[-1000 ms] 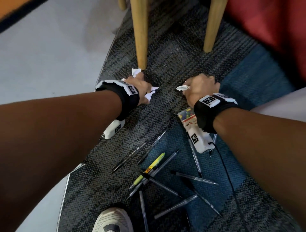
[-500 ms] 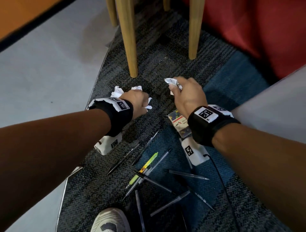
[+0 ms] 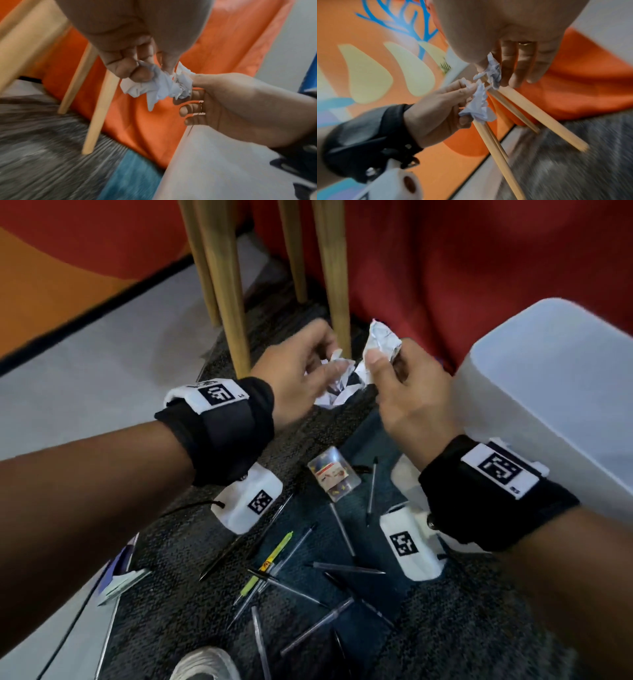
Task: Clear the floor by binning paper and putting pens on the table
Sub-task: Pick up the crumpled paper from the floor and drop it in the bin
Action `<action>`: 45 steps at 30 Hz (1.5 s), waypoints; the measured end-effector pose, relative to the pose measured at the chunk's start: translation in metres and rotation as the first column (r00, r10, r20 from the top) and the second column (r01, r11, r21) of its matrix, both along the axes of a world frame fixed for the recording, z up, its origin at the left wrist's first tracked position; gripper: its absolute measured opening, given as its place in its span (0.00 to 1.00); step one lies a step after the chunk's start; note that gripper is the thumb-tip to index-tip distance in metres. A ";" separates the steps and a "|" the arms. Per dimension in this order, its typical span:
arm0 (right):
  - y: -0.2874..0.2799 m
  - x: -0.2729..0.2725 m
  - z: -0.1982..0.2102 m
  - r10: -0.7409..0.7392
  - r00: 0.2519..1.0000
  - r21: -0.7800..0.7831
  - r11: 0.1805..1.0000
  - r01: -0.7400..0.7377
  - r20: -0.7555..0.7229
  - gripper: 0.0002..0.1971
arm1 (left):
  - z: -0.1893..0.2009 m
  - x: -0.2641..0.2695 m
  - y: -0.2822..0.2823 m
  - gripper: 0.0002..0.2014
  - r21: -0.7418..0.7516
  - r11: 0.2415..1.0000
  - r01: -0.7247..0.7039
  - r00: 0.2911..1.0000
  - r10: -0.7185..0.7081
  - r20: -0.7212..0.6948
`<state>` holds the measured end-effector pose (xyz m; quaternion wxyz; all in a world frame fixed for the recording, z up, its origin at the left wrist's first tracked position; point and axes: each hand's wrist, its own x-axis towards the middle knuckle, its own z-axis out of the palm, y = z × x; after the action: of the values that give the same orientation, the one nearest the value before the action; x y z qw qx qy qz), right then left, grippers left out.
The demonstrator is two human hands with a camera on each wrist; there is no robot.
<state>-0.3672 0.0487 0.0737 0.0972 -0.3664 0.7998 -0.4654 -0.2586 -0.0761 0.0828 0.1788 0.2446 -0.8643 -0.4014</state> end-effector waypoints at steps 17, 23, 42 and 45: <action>0.138 -0.057 0.083 -0.248 0.957 0.281 0.917 0.281 -0.148 0.18 | 0.097 -0.092 0.106 0.08 0.058 0.984 0.171 0.952 -0.150 -0.266; 0.155 -0.059 0.076 -0.261 0.956 0.466 0.835 0.293 -0.132 0.31 | 0.087 -0.101 0.123 0.07 0.017 0.976 0.218 0.968 -0.214 -0.129; 0.106 -0.003 0.095 -0.083 0.980 -0.053 0.996 0.075 -0.181 0.08 | 0.053 -0.045 0.059 0.08 -0.226 0.969 0.096 0.992 -0.076 0.097; 0.079 0.018 0.073 0.026 0.986 -0.045 0.998 -0.033 -0.162 0.07 | 0.024 -0.017 0.026 0.08 -0.204 0.979 0.004 0.969 0.047 0.243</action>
<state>-0.3488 0.1276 0.1467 0.0301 -0.4170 0.7882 -0.4517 -0.2756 -0.0497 0.1064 0.0982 0.2826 -0.9135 -0.2759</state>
